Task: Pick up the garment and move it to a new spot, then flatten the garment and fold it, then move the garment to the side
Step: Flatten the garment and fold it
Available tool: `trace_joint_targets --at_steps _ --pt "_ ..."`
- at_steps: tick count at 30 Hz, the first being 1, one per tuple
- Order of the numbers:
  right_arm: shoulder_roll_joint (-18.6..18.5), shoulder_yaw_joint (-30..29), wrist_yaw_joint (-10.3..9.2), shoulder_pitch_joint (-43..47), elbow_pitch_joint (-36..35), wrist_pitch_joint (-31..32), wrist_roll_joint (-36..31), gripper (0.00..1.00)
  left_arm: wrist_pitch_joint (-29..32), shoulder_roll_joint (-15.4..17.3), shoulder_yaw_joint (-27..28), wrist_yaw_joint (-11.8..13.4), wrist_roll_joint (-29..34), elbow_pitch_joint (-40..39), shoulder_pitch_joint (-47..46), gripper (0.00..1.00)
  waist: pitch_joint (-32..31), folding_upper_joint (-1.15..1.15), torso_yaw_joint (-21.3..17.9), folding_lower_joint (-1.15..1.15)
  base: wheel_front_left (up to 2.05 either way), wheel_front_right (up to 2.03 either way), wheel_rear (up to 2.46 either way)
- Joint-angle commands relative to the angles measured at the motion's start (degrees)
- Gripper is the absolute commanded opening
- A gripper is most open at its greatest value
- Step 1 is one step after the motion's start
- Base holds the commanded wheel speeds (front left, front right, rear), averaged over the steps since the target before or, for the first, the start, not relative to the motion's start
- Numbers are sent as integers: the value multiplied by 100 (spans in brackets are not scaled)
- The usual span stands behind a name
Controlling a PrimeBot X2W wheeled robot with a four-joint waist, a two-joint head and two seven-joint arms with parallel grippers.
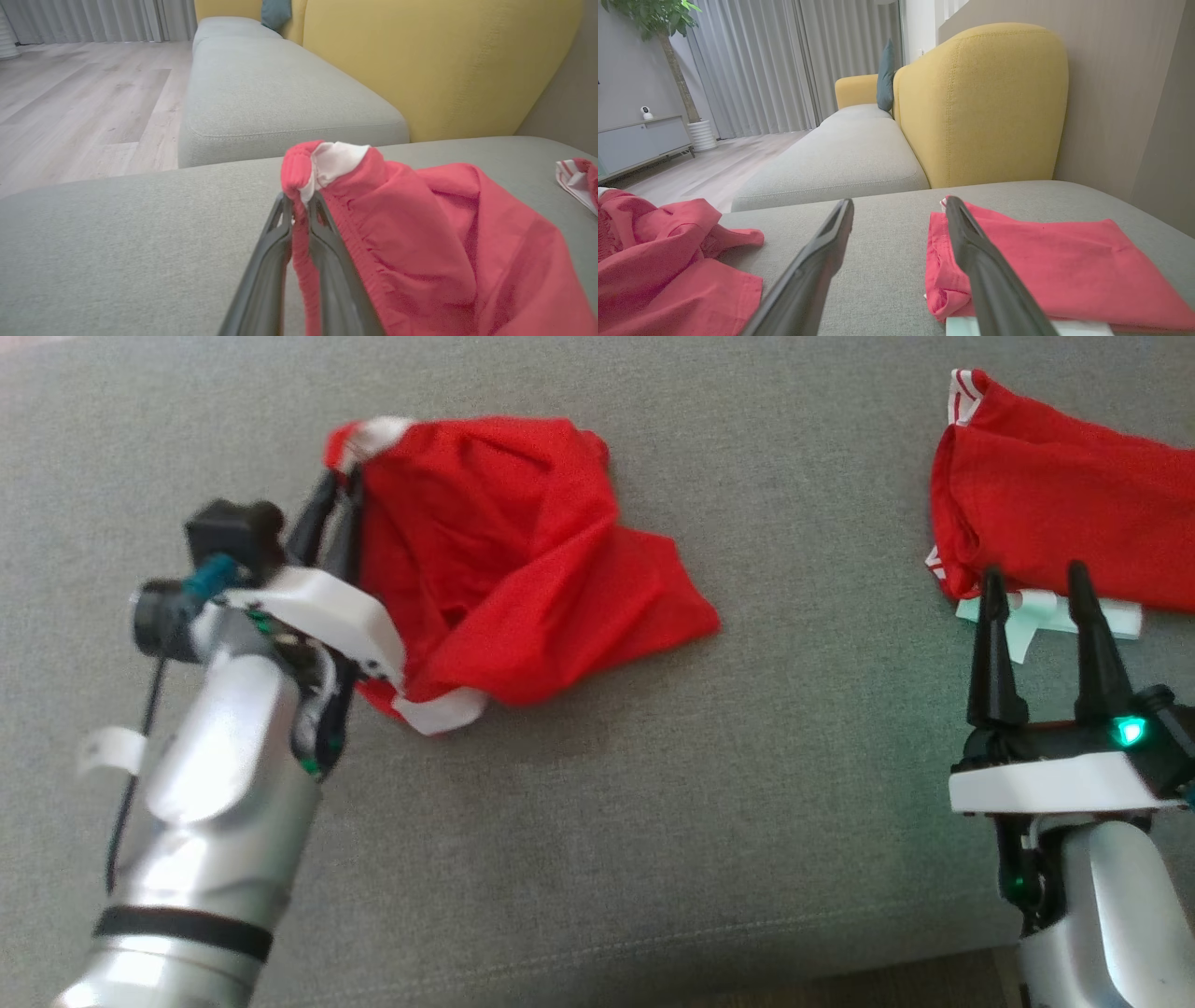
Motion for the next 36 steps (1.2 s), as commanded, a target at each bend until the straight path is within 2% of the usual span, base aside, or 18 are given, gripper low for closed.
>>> trace_joint_targets --at_steps 1,5,6,7,12,23,32,36 --pt "-22 159 21 -228 -208 -52 51 100 -85 227 269 41 -25 -75 -327 0 15 0 -3 0 0 0 0" --pt "-22 198 21 -213 -205 -52 69 100 -148 296 360 69 -42 218 -451 0 33 0 13 0 0 0 0" --pt "-22 207 21 -208 -202 -52 69 100 -164 314 372 71 -34 278 -449 40 31 0 17 0 0 0 0" --pt "-22 210 21 -204 -199 -52 68 100 -180 324 382 75 -24 317 -432 100 25 0 25 0 0 0 0" --pt "-22 183 21 -172 -182 -52 60 100 -214 281 512 142 -17 223 -152 100 -53 0 150 0 0 0 0" --pt "-22 213 21 -65 -55 -52 10 100 -218 76 951 102 119 -1259 1148 100 -426 0 532 0 0 0 0" --pt "-22 343 21 54 74 -52 30 100 -219 -343 1330 127 150 -2581 2387 100 -614 0 748 0 0 0 0" --pt "-22 337 21 73 99 -52 21 100 -219 -448 1322 77 222 -2864 2618 100 -636 0 853 0 0 0 0"
